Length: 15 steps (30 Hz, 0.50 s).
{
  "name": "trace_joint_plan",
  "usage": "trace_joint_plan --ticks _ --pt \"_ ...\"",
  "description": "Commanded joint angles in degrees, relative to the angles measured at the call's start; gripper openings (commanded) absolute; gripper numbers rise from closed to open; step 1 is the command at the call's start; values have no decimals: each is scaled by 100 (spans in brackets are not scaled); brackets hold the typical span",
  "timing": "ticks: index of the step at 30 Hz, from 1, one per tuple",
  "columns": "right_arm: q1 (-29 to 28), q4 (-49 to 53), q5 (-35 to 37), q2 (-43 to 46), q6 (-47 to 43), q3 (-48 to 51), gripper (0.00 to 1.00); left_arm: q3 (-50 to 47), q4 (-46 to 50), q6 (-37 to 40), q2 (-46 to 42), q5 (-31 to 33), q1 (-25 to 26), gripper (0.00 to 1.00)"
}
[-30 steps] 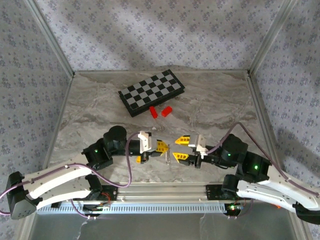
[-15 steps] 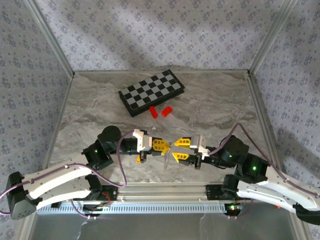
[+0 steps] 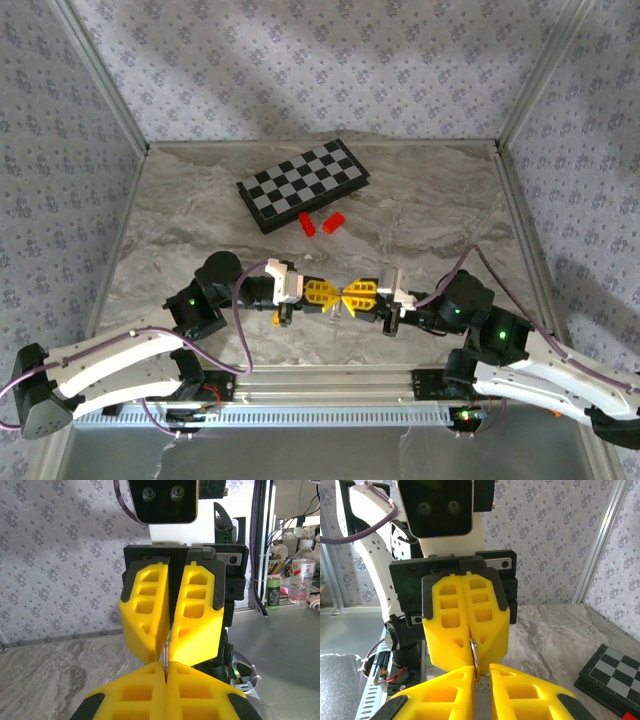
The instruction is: Put the keys on the keyring
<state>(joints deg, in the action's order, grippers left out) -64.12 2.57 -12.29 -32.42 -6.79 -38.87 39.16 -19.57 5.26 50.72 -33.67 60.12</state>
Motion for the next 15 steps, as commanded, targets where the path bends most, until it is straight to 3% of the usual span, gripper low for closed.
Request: trace_joint_plan --ticks 1,3,7,12,15 --pt "30 -247 -52 -35 82 55 9 99 -240 -34 7 -124 27 0" --pt "31 -253 -54 -63 98 38 1 95 -231 -27 5 -130 27 0" --pt "31 -147 45 -82 69 -10 0 179 103 67 -3 -15 26 0" --pt "31 651 502 -195 -130 -385 0 684 1679 467 14 792 24 31" --pt "39 1174 736 -309 -234 -650 0 1135 2765 686 116 1341 22 36"
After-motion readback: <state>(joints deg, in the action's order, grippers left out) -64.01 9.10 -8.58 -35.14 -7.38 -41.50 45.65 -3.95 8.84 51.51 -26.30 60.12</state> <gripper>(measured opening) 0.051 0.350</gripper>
